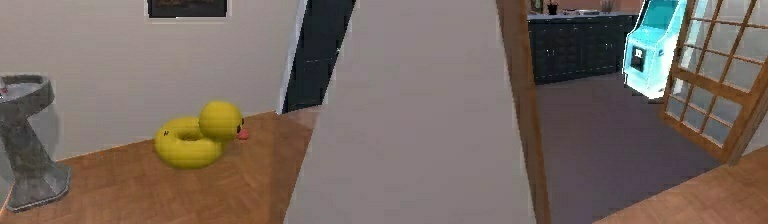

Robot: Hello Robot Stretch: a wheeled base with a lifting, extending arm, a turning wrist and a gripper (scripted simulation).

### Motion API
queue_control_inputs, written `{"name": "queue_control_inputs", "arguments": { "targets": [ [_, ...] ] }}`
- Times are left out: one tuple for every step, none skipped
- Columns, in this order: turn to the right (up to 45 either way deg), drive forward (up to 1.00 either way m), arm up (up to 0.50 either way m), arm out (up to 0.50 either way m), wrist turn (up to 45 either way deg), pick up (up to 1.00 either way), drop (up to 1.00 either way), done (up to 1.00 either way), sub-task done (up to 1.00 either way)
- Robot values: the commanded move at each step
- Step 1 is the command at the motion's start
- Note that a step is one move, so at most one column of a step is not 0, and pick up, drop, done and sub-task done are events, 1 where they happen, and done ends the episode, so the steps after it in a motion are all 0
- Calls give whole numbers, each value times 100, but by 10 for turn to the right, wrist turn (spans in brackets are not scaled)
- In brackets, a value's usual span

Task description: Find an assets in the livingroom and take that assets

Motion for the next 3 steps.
{"name": "queue_control_inputs", "arguments": {
  "targets": [
    [-450,0,0,0,0,0,0,0,0],
    [-270,0,0,0,0,0,0,0,0],
    [0,25,0,0,0,0,0,0,0]
  ]
}}
